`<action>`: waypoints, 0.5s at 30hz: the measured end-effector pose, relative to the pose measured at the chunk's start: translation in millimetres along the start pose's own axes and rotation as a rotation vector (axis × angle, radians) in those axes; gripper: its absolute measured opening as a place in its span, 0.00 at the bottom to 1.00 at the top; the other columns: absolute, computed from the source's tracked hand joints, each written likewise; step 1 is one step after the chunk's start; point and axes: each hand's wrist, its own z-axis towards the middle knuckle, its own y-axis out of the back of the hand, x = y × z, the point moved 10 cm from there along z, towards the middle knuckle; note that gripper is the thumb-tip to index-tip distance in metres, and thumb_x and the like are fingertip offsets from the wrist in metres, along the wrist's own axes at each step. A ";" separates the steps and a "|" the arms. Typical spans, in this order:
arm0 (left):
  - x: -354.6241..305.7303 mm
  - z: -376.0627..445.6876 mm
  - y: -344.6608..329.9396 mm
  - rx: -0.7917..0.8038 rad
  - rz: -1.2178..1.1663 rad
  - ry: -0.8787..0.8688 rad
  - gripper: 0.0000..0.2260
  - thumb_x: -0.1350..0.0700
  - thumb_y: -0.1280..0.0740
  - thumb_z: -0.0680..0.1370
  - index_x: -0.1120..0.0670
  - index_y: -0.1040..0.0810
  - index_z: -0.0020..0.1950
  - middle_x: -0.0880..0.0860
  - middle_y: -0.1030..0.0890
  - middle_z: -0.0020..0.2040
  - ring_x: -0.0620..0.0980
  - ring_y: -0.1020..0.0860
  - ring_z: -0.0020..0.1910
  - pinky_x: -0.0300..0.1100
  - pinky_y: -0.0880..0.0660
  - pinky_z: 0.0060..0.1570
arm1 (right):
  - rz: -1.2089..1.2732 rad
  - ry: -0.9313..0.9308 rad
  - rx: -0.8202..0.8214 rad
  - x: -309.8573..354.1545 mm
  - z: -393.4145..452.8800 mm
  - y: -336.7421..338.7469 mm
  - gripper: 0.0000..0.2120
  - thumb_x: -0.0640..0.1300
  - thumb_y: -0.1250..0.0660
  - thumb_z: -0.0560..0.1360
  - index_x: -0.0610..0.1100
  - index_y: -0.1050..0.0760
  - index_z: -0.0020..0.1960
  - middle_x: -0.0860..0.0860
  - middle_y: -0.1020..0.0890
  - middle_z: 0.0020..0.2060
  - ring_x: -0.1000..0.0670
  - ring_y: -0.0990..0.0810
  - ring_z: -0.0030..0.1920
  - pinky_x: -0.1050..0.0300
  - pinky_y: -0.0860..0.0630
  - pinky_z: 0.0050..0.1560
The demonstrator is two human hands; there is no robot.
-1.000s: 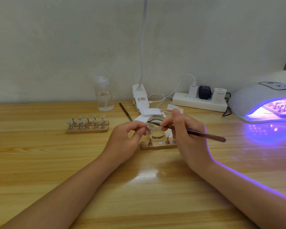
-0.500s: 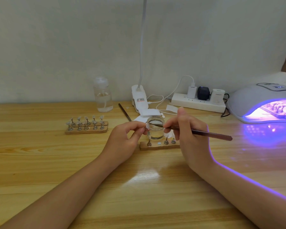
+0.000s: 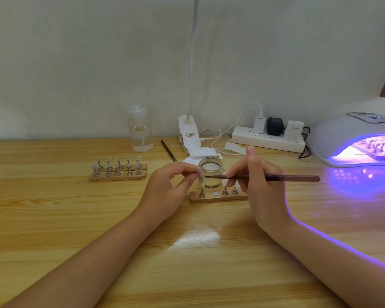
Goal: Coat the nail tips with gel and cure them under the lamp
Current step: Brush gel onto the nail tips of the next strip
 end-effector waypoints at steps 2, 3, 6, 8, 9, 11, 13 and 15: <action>-1.8 -0.3 3.4 -0.028 -0.015 -0.011 0.14 0.65 0.31 0.72 0.44 0.21 0.42 0.40 0.20 0.41 0.33 0.24 0.44 0.22 0.35 0.45 | -0.011 0.028 -0.013 0.6 0.4 1.9 0.22 0.48 0.43 0.78 0.41 0.23 0.30 0.51 0.22 0.23 0.58 0.26 0.25 0.72 0.34 0.29; -2.4 -0.4 4.8 -0.041 -0.022 -0.016 0.13 0.65 0.30 0.71 0.45 0.21 0.42 0.40 0.20 0.41 0.34 0.24 0.43 0.22 0.35 0.45 | -0.029 0.037 -0.017 0.4 0.1 2.5 0.22 0.47 0.43 0.78 0.42 0.23 0.30 0.52 0.22 0.24 0.59 0.26 0.25 0.71 0.34 0.30; -1.2 -0.3 5.0 -0.048 -0.034 -0.006 0.07 0.63 0.29 0.70 0.50 0.18 0.42 0.45 0.19 0.39 0.39 0.24 0.42 0.23 0.34 0.43 | -0.087 0.073 -0.003 3.6 -1.5 0.7 0.19 0.46 0.45 0.77 0.44 0.23 0.32 0.52 0.21 0.26 0.59 0.25 0.28 0.71 0.33 0.32; -0.4 -0.5 5.3 -0.049 -0.036 -0.003 0.05 0.62 0.28 0.70 0.53 0.18 0.42 0.47 0.18 0.39 0.43 0.23 0.41 0.24 0.34 0.43 | -0.126 0.084 0.016 5.9 -2.5 -2.1 0.18 0.46 0.45 0.77 0.46 0.23 0.32 0.52 0.21 0.27 0.59 0.25 0.29 0.71 0.33 0.32; 0.2 -0.6 5.6 -0.052 -0.036 0.000 0.05 0.62 0.28 0.69 0.53 0.18 0.42 0.48 0.18 0.38 0.44 0.23 0.41 0.24 0.34 0.43 | -0.136 0.086 0.028 6.6 -3.3 -3.6 0.18 0.46 0.45 0.77 0.46 0.23 0.32 0.52 0.21 0.27 0.59 0.25 0.29 0.71 0.33 0.31; 2.0 -0.5 6.0 -0.054 -0.034 0.012 0.05 0.62 0.28 0.69 0.53 0.17 0.42 0.49 0.19 0.38 0.44 0.24 0.40 0.24 0.34 0.42 | -0.145 0.083 0.048 7.1 -5.1 -6.2 0.18 0.45 0.44 0.77 0.44 0.23 0.32 0.52 0.22 0.27 0.60 0.26 0.29 0.70 0.33 0.30; 3.2 -0.2 6.3 -0.059 -0.027 0.019 0.06 0.63 0.28 0.69 0.53 0.17 0.42 0.49 0.19 0.38 0.43 0.24 0.40 0.24 0.34 0.42 | -0.151 0.070 0.066 6.5 -6.3 -9.0 0.18 0.46 0.44 0.76 0.43 0.23 0.32 0.52 0.22 0.27 0.60 0.26 0.28 0.70 0.32 0.31; 4.3 0.0 6.6 -0.065 -0.019 0.026 0.06 0.63 0.27 0.69 0.54 0.17 0.42 0.49 0.19 0.38 0.42 0.24 0.40 0.24 0.34 0.42 | -0.147 0.072 0.086 7.4 -7.6 -12.1 0.19 0.46 0.44 0.76 0.42 0.23 0.32 0.52 0.21 0.27 0.60 0.25 0.28 0.71 0.33 0.32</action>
